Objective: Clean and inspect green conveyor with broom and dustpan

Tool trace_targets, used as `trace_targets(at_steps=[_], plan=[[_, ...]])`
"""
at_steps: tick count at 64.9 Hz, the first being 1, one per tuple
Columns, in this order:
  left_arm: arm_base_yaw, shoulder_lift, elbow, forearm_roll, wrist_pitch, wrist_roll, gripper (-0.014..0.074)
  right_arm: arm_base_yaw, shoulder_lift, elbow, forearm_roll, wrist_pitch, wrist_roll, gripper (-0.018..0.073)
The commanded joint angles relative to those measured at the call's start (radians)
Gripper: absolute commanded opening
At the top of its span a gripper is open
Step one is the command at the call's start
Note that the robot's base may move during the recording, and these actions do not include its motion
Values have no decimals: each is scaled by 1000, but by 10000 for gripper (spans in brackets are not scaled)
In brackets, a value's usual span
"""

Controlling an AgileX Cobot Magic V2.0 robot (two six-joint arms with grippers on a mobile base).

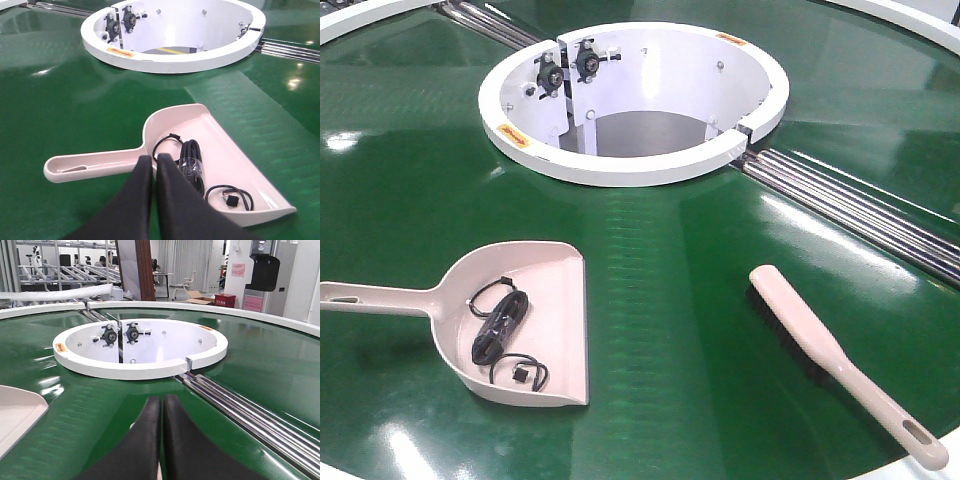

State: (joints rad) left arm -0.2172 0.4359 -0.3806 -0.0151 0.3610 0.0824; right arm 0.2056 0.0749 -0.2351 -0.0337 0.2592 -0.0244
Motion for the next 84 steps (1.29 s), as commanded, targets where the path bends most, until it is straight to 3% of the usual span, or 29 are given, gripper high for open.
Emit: trace_targets(at_steps=[1,20,37,52,56,67,84], plan=[[-6,4,-27,-9,-75,-2,-8,-3,14,-27,0,-84,-2,-8],[-6,-8,19,-4,-116,-2,-6,-3,14,-27,0,-82,-2,-8],[1,-266,220,63,-236,-9,-6,-3,14,-27,0,-82,-2,-8],[115,-449,420,1,-375,-29,-6,-3,14,-27,0,-82,-2,-8],[137,-466,419,4,-333,-57,-6,-3,14,-27,0,-82,-2,-8],[149,-464,419,108,-327,-105,-6,-3,14,-27,0,-82,-2,-8],[149,-464,419,101,-320,-106,-6,-3,14,-27,0,-84,-2,-8]])
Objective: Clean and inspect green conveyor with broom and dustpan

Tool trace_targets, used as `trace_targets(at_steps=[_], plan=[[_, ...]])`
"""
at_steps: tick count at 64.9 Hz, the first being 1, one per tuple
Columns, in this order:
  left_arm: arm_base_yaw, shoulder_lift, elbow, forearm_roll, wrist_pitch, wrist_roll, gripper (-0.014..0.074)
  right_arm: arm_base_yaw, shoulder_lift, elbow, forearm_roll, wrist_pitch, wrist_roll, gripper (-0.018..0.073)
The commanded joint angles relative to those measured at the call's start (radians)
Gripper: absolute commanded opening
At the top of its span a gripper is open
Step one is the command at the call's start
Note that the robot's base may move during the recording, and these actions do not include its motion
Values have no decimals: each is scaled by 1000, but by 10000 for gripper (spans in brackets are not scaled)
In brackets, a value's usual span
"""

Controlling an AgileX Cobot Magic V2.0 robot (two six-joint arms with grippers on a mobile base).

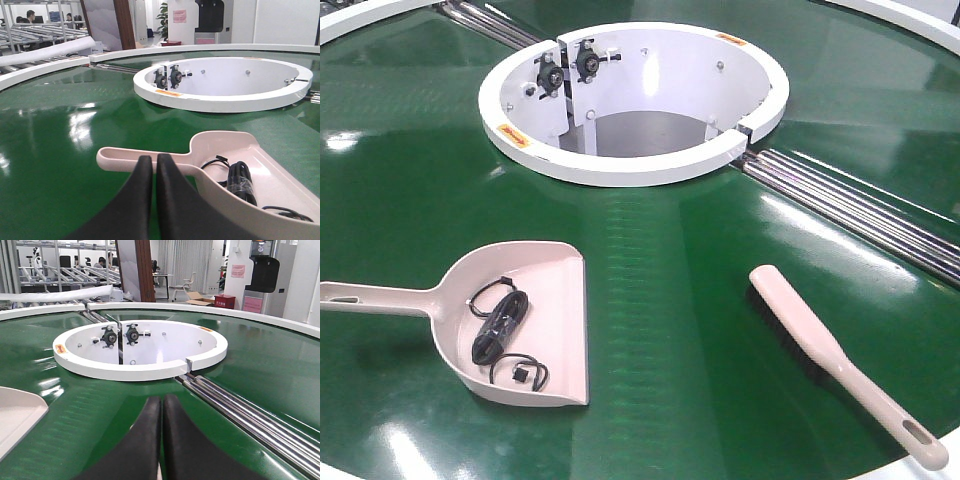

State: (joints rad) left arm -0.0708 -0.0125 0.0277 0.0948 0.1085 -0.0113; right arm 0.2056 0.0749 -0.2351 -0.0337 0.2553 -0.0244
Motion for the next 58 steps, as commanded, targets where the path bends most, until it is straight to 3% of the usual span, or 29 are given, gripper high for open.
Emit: trace_targets(at_steps=[1,58], plan=[[3,-15,10,-10,-64,-13,-6,-3,14,-27,0,-80,-2,-8],[3,-14,9,-13,-45,-13,-6,-3,14,-27,0,-78,-2,-8]])
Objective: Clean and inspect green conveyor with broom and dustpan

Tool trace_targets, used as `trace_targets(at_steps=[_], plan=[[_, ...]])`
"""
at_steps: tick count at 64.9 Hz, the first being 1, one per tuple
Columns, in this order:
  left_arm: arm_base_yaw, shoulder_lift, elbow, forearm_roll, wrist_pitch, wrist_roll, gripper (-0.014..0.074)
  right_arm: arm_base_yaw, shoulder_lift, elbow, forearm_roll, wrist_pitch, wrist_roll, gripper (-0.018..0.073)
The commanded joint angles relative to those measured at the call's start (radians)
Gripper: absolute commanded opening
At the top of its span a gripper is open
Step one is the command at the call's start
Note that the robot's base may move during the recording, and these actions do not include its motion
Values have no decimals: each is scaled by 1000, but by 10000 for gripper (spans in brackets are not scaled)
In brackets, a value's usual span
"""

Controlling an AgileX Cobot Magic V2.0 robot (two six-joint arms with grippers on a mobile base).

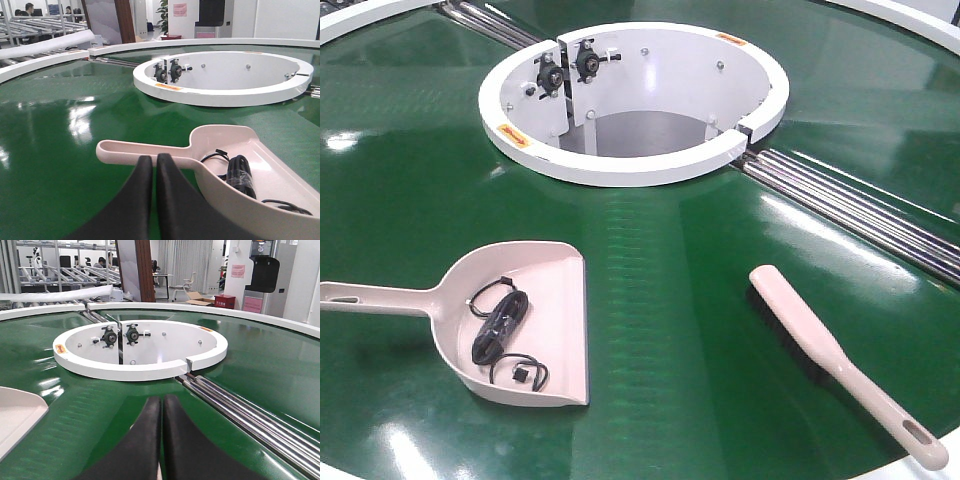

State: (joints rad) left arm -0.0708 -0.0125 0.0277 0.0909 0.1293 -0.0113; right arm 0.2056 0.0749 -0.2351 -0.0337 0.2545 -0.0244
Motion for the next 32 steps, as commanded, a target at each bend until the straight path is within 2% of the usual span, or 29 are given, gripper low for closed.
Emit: trace_targets(at_steps=[1,11,23,32], plan=[[3,-14,9,-9,-66,-13,-6,-3,14,-27,0,-78,-2,-8],[3,-14,9,-9,-66,-13,-6,-8,14,-27,-3,-77,-4,-8],[3,-14,9,-9,-66,-13,-6,-150,14,-16,-19,-50,32,-8],[3,-14,9,-9,-66,-13,-6,-192,14,89,-28,-154,54,-8]])
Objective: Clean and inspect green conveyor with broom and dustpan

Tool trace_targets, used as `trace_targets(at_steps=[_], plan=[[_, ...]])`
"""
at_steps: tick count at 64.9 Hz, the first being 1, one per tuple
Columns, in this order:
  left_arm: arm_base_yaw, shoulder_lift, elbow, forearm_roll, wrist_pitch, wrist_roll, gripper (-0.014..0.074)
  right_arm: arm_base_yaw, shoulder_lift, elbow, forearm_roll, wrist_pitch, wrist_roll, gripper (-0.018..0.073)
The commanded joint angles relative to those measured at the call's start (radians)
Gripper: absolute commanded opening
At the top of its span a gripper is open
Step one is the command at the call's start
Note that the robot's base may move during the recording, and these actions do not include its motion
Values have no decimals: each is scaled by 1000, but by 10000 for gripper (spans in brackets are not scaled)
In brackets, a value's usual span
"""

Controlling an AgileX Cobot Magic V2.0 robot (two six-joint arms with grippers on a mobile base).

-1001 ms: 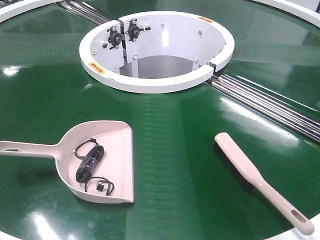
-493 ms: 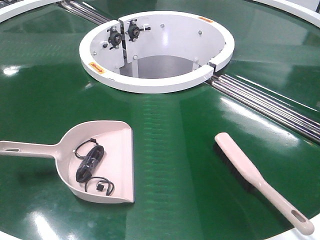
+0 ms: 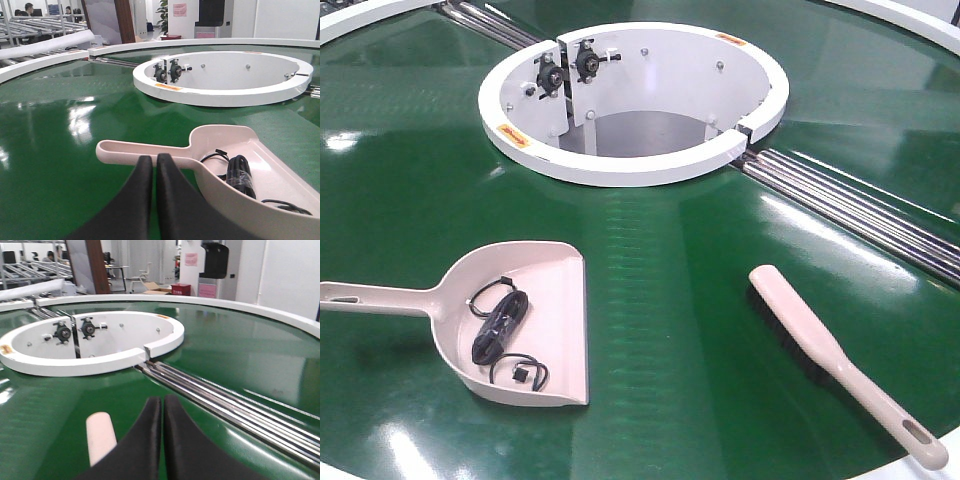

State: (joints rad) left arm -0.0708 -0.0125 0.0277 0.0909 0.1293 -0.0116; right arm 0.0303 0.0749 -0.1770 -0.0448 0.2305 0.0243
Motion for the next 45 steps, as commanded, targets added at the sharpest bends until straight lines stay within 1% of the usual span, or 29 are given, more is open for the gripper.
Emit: trace_targets(at_steps=[1,4,8,17,19,24,45], plan=[[3,-14,9,-9,-66,-12,-6,-17,14,43,-19,-142,6,-8],[3,-14,9,-9,-66,-12,-6,-17,11,88,-37,-185,6,-8],[3,-14,9,-9,-66,-12,-6,-17,-2,135,-38,-231,6,-8],[3,-14,9,-9,-66,-12,-6,-17,-73,209,-38,-231,44,-8],[3,-14,9,-9,-66,-12,-6,-17,-89,209,-38,-202,58,-8],[3,-14,9,-9,-66,-12,-6,-17,-97,209,-38,-196,82,-8],[3,-14,9,-9,-66,-12,-6,-17,-97,209,-34,-196,83,-8]])
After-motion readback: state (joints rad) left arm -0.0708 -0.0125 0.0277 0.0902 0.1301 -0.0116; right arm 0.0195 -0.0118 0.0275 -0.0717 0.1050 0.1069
